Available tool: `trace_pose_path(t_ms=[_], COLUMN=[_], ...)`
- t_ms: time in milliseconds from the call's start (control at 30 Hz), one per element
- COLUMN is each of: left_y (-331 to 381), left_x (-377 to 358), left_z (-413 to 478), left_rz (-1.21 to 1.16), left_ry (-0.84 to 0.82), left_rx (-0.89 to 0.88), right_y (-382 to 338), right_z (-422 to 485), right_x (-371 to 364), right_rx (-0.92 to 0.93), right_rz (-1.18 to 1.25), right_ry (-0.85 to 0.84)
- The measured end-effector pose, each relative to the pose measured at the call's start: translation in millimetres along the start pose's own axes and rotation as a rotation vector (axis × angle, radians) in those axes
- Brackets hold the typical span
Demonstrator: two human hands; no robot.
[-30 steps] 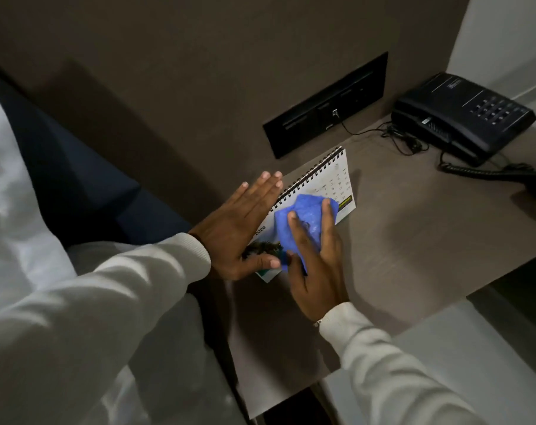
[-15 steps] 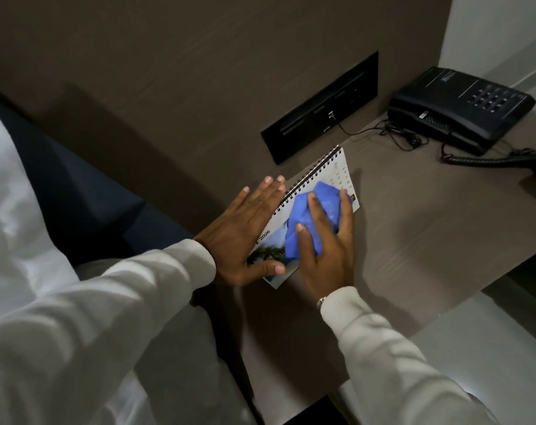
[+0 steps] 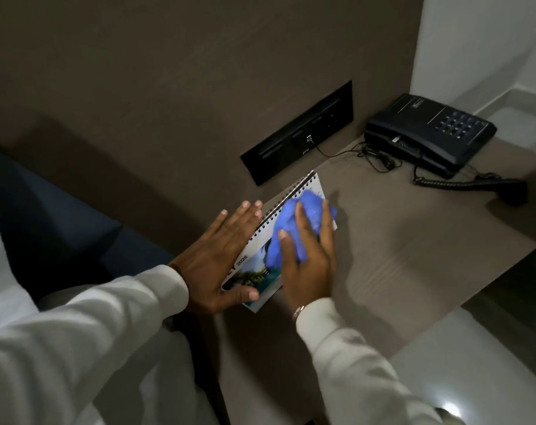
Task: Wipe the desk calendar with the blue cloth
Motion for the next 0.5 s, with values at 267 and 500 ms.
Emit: trace_pose_path(t_ms=[267, 500], left_y=[-2, -2], left_x=[-1, -1], left_z=[1, 4], left_rz=[0.027, 0.015], left_ry=[-0.034, -0.025], left_rx=[-0.014, -0.001], right_y=[0, 44], right_z=[3, -13], right_x=[2, 5], right_rx=[0.018, -0.069], right_rz=[0.055, -0.075], right_ry=[-0.023, -0.217])
Point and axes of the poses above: each hand's wrist, its own z-axis towards the middle knuckle, its own x-axis out of the back of the hand, y = z × x, the point moved 2 cm from there along z, towards the middle knuckle, and after that the axes turned 13 degrees about -z, right-handed, at the moved point
